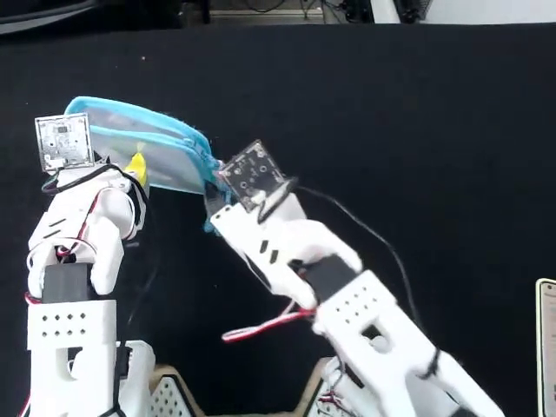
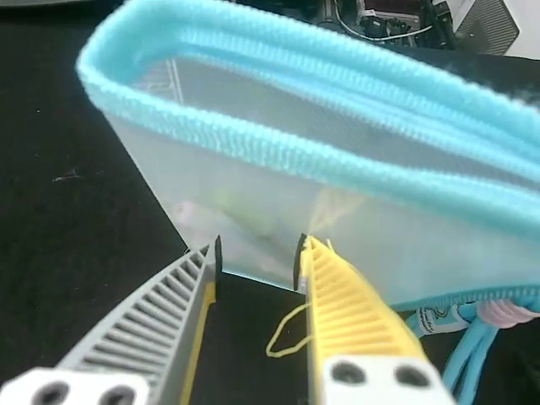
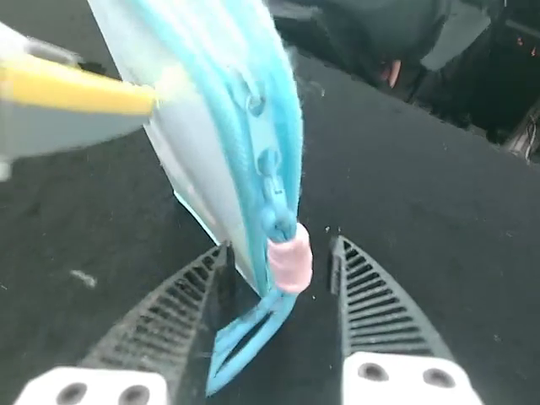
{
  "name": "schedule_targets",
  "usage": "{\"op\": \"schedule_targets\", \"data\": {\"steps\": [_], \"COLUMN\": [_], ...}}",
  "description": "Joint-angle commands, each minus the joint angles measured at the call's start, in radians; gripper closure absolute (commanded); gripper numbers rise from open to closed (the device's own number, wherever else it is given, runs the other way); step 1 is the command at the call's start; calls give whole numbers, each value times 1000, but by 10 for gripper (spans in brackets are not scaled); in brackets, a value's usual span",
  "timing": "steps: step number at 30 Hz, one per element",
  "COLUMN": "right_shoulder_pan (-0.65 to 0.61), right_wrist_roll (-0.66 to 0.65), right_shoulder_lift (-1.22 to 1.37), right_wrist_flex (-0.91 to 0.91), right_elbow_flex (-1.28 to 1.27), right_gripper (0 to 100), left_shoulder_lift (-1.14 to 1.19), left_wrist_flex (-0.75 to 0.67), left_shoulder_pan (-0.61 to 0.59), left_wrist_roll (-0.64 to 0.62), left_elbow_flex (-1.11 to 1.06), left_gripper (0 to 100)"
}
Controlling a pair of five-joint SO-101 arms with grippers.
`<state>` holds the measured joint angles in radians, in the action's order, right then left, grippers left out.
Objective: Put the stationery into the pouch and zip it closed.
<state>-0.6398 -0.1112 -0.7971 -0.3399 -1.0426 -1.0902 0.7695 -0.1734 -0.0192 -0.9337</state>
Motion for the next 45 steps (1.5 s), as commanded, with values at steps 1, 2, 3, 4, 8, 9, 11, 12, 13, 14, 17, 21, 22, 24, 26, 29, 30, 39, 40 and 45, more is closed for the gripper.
{"op": "schedule_targets", "data": {"steps": [1, 2, 3, 4, 8, 9, 11, 12, 13, 14, 17, 21, 22, 24, 26, 29, 30, 39, 40, 45], "right_shoulder_pan": [14, 14, 14, 14, 14, 14, 14, 15, 15, 14, 14, 15, 14, 14, 14, 14, 14, 6, -5, -60], "right_wrist_roll": [8, 8, 8, 8, 8, 8, 6, -3, -31, -68, -123, -132, -132, -132, -133, -133, -133, -133, -133, -133], "right_shoulder_lift": [130, 154, 174, 186, 189, 180, 150, 131, 110, 87, 8, -150, -194, -269, -323, -343, -337, -176, -156, -56], "right_wrist_flex": [173, 189, 204, 219, 247, 245, 244, 244, 244, 244, 244, 130, 81, -18, -95, -140, -143, -232, -270, -422], "right_elbow_flex": [4, 7, 8, 10, 8, 5, -2, -12, -22, -35, -85, -110, -104, -81, -54, -2, 19, 314, 364, 576], "right_gripper": [814, 814, 814, 814, 819, 819, 854, 890, 936, 987, 991, 988, 988, 988, 988, 988, 988, 988, 988, 988], "left_shoulder_lift": [-14, -14, -14, -14, -14, -14, -14, -14, -14, -14, -14, -14, -14, -14, -14, -14, -15, -196, -227, -387], "left_wrist_flex": [2, 2, 2, 2, 2, 2, 2, 2, 2, 2, 2, 3, 3, 3, 6, 60, 86, 262, 255, 153], "left_shoulder_pan": [8, 7, 5, 4, 4, 5, 7, 8, 8, 8, 8, 8, 8, 10, 12, 15, 24, 88, 88, 87], "left_wrist_roll": [-11, -9, -9, -9, -9, -9, -9, -9, -9, -9, -9, -9, -9, -9, -9, -9, -9, -8, -8, -9], "left_elbow_flex": [13, 12, 12, 12, 12, 12, 12, 12, 12, 12, 12, 10, 10, 10, 10, 19, 24, 35, 22, -97], "left_gripper": [834, 834, 834, 834, 834, 834, 834, 834, 834, 834, 834, 834, 834, 834, 834, 834, 834, 830, 830, 830]}}
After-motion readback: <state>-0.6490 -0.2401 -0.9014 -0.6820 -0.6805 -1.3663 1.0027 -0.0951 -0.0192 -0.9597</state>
